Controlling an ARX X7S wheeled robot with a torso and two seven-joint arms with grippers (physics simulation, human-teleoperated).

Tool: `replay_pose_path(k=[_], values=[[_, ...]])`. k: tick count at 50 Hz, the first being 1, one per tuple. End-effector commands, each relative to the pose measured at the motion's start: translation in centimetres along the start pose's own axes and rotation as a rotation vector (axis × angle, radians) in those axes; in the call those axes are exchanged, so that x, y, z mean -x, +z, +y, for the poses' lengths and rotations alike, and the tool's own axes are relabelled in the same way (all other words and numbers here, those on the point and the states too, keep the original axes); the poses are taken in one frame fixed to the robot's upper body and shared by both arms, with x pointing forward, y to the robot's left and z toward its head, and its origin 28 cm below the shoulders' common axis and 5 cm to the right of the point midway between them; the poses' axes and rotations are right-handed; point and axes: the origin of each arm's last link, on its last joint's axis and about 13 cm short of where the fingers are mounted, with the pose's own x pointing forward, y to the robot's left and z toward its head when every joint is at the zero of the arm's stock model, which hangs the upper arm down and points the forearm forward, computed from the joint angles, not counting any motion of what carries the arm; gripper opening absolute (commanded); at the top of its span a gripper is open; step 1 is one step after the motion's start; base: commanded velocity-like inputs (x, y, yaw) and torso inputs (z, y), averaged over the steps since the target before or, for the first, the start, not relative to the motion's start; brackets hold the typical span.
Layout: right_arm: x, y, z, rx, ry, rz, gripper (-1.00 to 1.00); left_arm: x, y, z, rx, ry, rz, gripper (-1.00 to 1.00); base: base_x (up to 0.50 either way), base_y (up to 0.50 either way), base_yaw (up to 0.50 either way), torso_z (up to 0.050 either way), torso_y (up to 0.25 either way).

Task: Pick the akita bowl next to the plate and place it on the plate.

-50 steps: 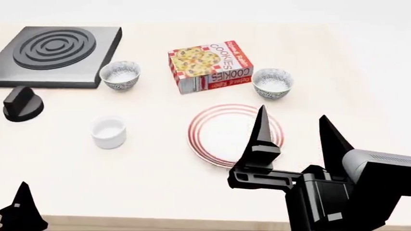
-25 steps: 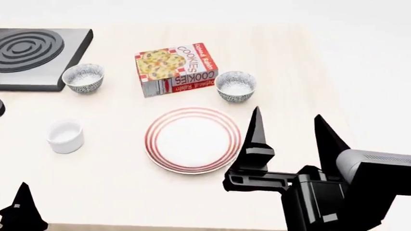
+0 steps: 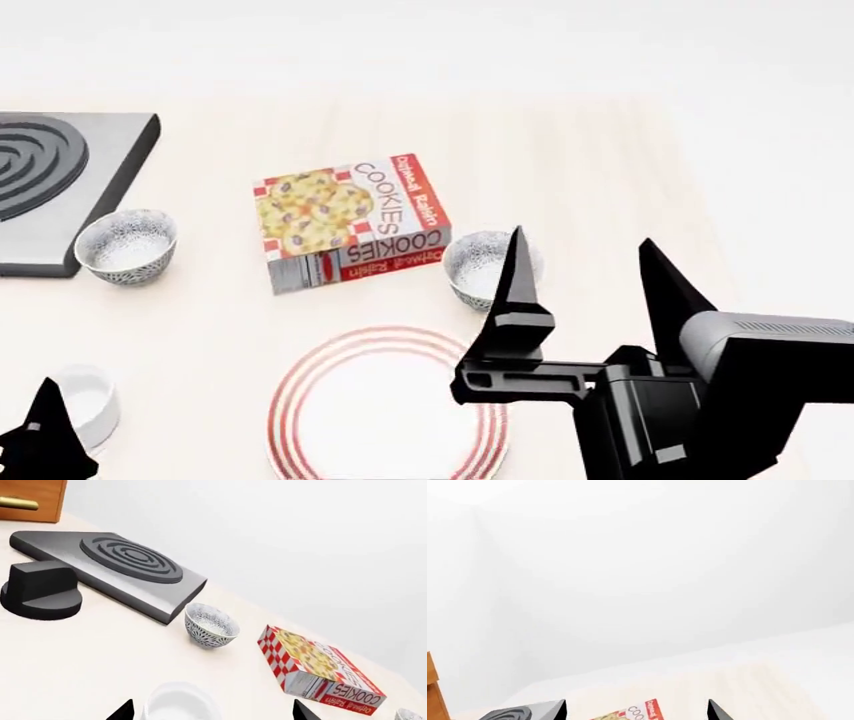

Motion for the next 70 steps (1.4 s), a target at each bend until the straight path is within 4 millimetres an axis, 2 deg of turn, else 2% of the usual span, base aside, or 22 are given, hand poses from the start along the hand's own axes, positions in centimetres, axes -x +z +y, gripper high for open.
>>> replay_pose_path(k=[1,30,38,41,47,56,61,70], values=[[0.0,-0.1,0.0,0.003,0.004,0.001,1.0,0.0,0.1,-0.1,-0.001,0.0,0.0,1.0,0.5,0.0,0.0,0.0,0.0],[0.2,0.2,0.1,0.004,0.012,0.004,1.0,0.0,-0.1,0.1,-0.001,-0.003,-0.001,1.0,0.5,0.0,0.0,0.0,0.001],[-0.3,-0.9,-0.3,0.015,-0.03,0.052,1.0,0.1,0.0,0.0,0.004,0.0,0.001,1.0,0.13,0.0,0.0,0.0,0.0],[-0.8,-1.0,-0.6,0.025,-0.055,0.094,1.0,0.1,0.0,0.0,0.006,0.0,0.001,1.0,0.0,0.0,0.0,0.0,0.0],[-2.3,0.1,-0.6,0.07,-0.078,0.174,1.0,0.1,0.0,0.0,0.007,0.0,0.003,1.0,0.0,0.0,0.0,0.0,0.0],[-5.3,0.7,-0.9,0.155,-0.102,0.378,1.0,0.1,0.0,0.0,0.011,0.002,0.006,1.0,0.0,0.0,0.0,0.0,0.0],[-7.1,0.8,-1.4,0.168,-0.2,0.396,1.0,0.1,-0.1,0.0,0.01,0.002,0.006,1.0,0.0,0.0,0.0,0.0,0.0],[-9.7,1.2,-1.9,0.226,-0.196,0.523,1.0,0.1,0.0,0.0,0.01,0.005,0.008,1.0,0.0,0.0,0.0,0.0,0.0]])
